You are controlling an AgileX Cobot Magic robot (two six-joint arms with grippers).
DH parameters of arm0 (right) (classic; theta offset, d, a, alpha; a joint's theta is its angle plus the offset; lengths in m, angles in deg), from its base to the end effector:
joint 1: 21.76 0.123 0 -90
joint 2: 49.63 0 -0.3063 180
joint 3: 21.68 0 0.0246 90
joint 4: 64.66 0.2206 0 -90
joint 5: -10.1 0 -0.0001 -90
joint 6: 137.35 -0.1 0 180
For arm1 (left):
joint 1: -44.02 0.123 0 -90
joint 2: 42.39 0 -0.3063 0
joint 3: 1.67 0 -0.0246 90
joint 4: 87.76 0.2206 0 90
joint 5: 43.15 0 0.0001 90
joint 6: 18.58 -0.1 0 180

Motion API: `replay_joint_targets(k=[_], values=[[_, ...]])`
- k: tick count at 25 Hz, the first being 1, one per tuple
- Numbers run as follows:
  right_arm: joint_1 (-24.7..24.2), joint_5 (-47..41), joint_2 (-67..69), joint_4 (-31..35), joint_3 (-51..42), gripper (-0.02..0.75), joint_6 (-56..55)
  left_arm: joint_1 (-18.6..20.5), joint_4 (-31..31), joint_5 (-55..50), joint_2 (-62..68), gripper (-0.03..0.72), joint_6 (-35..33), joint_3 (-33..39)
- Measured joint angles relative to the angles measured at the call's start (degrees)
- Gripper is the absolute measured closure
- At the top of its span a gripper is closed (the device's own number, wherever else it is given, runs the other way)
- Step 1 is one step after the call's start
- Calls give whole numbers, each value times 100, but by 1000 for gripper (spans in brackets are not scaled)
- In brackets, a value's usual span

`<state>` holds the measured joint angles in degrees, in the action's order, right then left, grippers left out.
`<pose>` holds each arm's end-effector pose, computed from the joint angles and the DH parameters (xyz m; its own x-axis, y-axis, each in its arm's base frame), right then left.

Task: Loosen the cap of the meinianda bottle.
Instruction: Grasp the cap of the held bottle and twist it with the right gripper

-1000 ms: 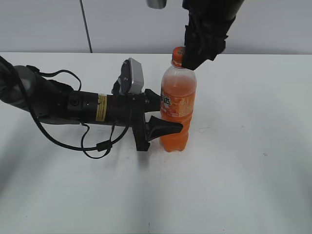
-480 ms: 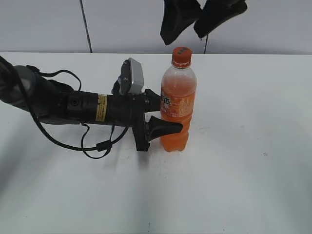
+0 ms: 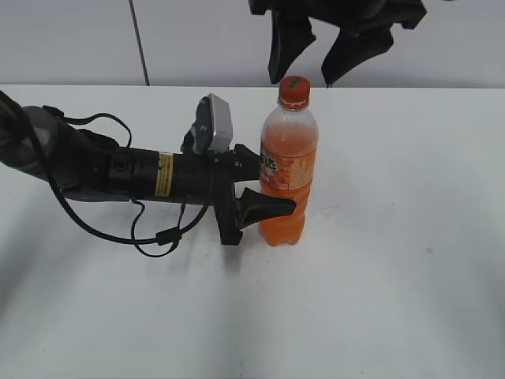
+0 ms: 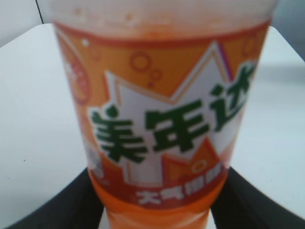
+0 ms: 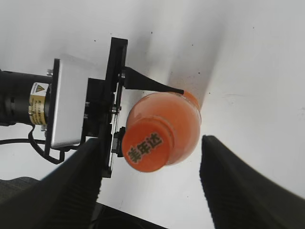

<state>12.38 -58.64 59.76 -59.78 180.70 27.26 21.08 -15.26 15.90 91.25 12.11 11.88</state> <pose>0.2949 0.2095 0.3571 -0.8937 -0.2506 -0.3722 -0.3378 0.9217 0.1906 0.3376 -0.2316 0.1433 -0.0071 0.2944 -0.9557 0.9905 0.1334 0.0337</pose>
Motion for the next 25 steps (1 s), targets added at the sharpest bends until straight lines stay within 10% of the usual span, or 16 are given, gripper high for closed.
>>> replay_joint_targets(k=[17,25], values=[[0,45,255,88,-13,464,787,0,0,5,0,288,0,0],[0,-22,255,96,4,466,6451,0,21,12,0,288,-11,0]])
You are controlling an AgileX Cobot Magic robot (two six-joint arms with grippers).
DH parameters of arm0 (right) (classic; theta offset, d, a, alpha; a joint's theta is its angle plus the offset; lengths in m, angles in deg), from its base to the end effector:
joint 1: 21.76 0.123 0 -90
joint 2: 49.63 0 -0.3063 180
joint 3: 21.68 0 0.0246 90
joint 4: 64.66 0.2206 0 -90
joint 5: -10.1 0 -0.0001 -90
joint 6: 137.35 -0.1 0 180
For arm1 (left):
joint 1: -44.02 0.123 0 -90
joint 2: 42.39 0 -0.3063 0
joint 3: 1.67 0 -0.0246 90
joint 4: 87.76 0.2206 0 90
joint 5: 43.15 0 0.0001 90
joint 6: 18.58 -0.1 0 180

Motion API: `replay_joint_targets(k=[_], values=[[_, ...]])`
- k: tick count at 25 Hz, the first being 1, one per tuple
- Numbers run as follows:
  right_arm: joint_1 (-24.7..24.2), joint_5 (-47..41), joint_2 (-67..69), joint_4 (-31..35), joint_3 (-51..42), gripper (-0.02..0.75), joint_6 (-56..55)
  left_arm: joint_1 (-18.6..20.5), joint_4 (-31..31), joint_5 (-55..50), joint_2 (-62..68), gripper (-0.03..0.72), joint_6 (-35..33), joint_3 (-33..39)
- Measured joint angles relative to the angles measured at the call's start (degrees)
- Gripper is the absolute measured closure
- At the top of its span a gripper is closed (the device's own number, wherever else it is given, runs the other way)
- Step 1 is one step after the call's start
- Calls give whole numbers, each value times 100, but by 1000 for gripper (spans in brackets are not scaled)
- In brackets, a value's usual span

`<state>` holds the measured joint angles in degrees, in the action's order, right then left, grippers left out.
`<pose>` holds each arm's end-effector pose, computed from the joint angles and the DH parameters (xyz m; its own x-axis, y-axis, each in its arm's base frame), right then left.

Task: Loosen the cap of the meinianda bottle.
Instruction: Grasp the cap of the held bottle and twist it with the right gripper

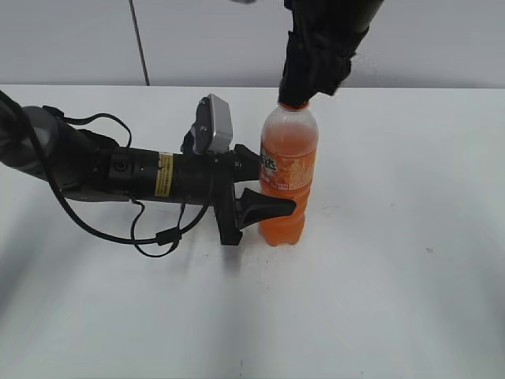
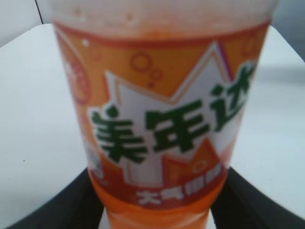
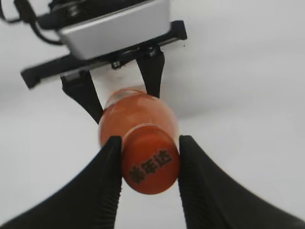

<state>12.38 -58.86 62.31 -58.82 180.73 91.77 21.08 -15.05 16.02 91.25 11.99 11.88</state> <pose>0.3021 0.2163 0.3409 -0.0947 -0.9441 -0.3157 -0.9636 0.1667 -0.2092 0.3372 -0.2317 0.1433 -0.0031 0.2947 -0.9556 0.9910 0.1287 0.0364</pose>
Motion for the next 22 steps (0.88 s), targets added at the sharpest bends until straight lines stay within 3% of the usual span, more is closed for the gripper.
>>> replay_joint_targets(k=[3,7,11,17,22], values=[[0,0,0,-30,0,466,1823,0,-10,-1,0,288,6,0],[0,0,0,-29,0,466,2331,0,-12,-6,0,288,10,0],[0,-13,0,-46,36,443,2146,0,-16,-6,0,288,10,0],[0,-44,-38,24,304,238,1314,0,-16,0,0,288,10,0],[0,-49,-395,355,343,202,578,0,-10,0,0,288,10,0]])
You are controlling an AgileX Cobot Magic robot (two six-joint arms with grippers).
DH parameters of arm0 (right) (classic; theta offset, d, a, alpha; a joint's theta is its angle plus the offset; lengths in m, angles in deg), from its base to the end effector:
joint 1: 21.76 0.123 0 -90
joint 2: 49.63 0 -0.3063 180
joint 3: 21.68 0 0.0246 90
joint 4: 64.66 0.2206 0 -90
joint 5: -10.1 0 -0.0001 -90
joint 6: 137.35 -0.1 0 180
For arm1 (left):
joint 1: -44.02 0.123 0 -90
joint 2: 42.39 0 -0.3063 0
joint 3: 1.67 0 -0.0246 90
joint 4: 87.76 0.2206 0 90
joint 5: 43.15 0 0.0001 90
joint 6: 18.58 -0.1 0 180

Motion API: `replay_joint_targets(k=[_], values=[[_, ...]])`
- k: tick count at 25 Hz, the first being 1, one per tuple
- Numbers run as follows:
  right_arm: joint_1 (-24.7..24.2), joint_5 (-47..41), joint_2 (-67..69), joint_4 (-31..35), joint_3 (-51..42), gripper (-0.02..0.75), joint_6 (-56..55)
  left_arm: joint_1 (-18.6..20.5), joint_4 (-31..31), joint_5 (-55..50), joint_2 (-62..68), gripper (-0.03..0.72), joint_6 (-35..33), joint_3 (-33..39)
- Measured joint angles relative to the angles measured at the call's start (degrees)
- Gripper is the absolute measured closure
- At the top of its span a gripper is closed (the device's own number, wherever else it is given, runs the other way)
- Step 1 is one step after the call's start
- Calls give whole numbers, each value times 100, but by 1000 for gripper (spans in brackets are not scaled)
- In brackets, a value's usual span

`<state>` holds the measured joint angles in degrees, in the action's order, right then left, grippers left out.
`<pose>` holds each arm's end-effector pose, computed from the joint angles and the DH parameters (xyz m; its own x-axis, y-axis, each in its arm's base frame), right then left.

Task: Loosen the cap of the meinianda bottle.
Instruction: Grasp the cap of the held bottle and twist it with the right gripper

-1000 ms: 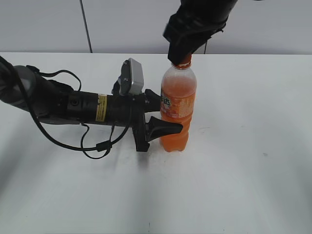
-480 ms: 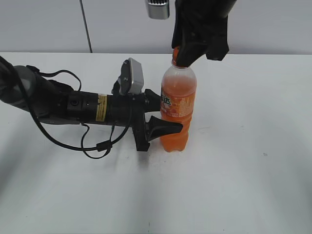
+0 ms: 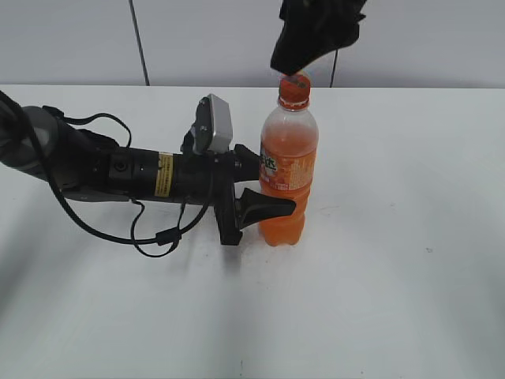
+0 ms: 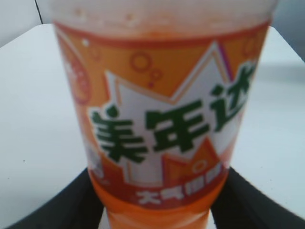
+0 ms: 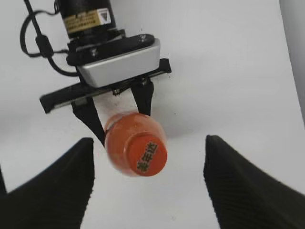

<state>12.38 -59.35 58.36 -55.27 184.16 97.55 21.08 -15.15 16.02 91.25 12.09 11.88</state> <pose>0.2870 0.2130 0.3821 0.0307 -0.9147 -0.4030 -0.9514 0.0969 -0.2924 0.3373 -0.2317 0.1433 -0.0056 0.2936 -0.9559 0.9908 0.1307 0.0343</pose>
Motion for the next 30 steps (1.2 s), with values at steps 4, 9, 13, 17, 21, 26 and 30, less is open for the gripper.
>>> replay_joint_targets(k=[4,9,13,17,21,26,30], values=[[0,-11,-240,15,22,202,-2016,0,0,0,0,288,0,0],[0,-11,-169,-439,22,202,-6502,0,0,0,0,288,0,0],[-5,-15,32,-555,22,202,-7389,0,5,0,0,288,0,0],[-5,-15,356,-479,22,202,-7481,0,5,0,0,288,0,0],[-5,-21,557,-423,22,230,-7493,0,5,0,0,288,0,0],[-5,-22,679,-236,-38,276,-7493,4,5,0,0,288,0,0],[-5,-27,679,-314,-93,412,-7493,11,18,10,0,288,0,0]])
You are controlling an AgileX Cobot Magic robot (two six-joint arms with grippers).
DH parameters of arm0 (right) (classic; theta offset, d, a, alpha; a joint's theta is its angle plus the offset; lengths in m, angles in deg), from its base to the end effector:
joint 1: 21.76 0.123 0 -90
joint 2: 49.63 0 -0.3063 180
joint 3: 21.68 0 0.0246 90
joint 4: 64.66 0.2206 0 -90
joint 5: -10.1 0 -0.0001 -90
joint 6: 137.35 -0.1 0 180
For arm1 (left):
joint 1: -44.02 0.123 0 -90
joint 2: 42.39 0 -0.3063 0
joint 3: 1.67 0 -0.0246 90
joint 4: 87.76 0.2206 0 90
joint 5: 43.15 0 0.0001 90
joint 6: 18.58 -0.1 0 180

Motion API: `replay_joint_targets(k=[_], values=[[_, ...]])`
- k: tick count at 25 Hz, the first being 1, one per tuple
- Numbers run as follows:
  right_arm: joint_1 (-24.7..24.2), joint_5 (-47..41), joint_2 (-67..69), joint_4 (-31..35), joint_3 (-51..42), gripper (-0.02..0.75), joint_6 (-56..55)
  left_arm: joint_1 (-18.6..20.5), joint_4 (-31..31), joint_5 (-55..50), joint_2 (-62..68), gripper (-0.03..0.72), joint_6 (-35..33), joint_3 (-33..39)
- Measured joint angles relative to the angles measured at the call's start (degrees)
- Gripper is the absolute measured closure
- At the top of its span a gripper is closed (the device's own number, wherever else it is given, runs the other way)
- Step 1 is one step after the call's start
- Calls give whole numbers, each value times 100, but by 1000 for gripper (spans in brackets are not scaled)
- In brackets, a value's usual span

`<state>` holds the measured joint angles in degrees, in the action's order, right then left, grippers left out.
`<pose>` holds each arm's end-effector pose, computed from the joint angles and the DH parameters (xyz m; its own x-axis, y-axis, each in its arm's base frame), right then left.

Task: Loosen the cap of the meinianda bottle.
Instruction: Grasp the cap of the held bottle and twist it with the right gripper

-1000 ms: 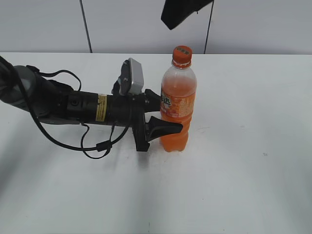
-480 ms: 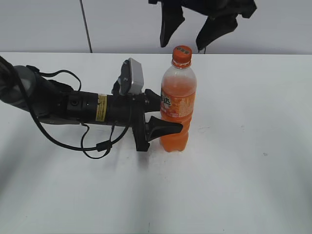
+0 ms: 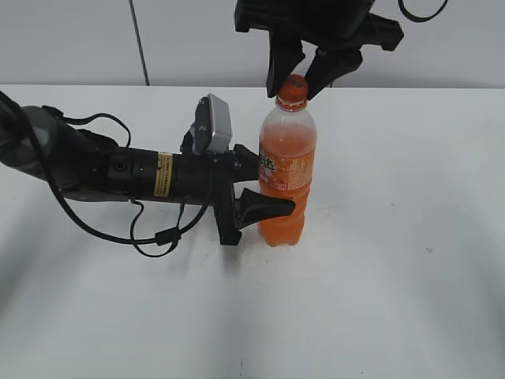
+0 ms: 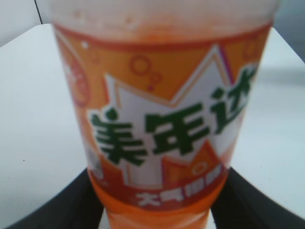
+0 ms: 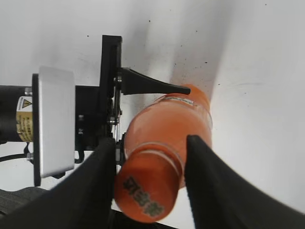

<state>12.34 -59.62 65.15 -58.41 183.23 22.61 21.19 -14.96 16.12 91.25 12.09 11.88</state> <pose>0.3120 0.2236 0.3330 -0.9400 -0.1823 -0.2884 -0.2506 0.9425 0.2211 0.3374 -0.2311 0.1433 -0.0045 0.2938 -0.9559 0.9910 0.1289 0.0349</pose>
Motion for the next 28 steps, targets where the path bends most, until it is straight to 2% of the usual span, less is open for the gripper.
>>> replay_joint_targets(k=[1,5,8,17,24,28], values=[[0,5,0,-30,0,433,0,0,0,0,0,288,0,0],[0,11,0,-35,0,435,236,0,-5,0,0,288,0,0],[0,42,-5,-35,0,456,745,0,-5,0,0,288,0,0],[0,54,-5,78,0,456,4191,0,-5,0,0,288,0,0],[0,60,-10,101,0,465,5886,0,-12,-6,0,288,7,0],[0,60,-22,131,0,465,6329,0,-12,-6,0,288,7,0]])
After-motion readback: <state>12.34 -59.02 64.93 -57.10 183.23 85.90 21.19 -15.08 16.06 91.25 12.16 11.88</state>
